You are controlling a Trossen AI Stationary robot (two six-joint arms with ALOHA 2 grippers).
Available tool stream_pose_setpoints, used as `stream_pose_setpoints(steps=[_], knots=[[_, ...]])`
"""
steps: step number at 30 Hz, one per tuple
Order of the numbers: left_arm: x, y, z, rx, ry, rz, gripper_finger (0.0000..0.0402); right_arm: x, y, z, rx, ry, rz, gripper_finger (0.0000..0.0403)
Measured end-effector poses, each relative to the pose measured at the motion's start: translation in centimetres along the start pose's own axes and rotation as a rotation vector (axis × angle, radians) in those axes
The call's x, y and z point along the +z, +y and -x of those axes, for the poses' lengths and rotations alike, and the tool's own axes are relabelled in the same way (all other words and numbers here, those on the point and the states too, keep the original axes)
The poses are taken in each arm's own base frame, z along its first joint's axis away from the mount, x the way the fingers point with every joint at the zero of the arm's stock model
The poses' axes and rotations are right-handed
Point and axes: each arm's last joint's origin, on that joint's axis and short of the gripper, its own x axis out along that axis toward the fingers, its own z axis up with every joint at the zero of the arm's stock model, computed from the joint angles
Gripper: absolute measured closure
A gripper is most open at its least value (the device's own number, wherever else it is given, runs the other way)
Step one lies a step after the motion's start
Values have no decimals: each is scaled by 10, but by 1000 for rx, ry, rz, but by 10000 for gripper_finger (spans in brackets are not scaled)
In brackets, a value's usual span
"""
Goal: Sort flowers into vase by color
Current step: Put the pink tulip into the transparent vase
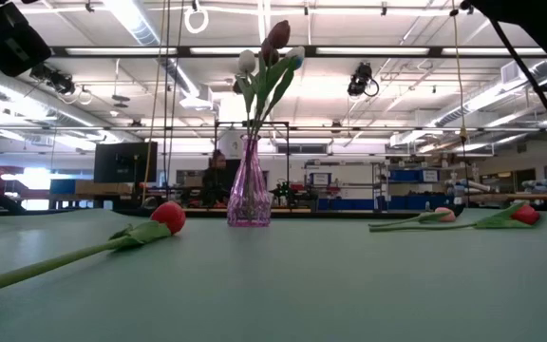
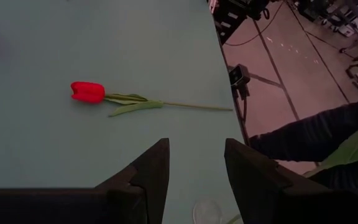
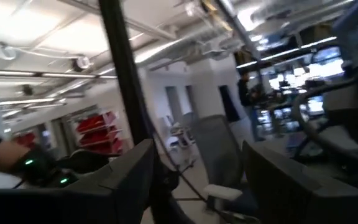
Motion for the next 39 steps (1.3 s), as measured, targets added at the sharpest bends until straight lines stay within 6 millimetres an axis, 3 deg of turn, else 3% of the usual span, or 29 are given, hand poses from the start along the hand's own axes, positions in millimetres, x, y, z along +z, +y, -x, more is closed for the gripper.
stream_pose_setpoints(steps=[4, 9, 13, 21, 26, 30, 36, 39], knots=[[0, 0, 0, 10, -7, 18, 242, 10, -2, 2, -106, 43, -76, 157], [1, 2, 0, 60, -49, 50, 242, 21, -8, 12, -239, 222, -144, 170], [2, 3, 0, 93, -74, 61, 242, 36, 0, 22, -341, 330, -129, 188], [3, 5, 1, 156, -126, 78, 242, 95, 25, 51, -453, 431, -11, 211], [5, 9, 2, 264, -214, 144, 242, 143, 42, 84, -712, 418, 19, 212], [5, 10, 2, 303, -252, 151, 242, 161, 47, 119, -1022, 444, 2, 212], [7, 11, 3, 349, -296, 153, 242, 172, 55, 191, -1514, 505, -209, 212], [8, 10, 2, 350, -309, 159, 242, 164, 55, 207, -1619, 458, -284, 212]])
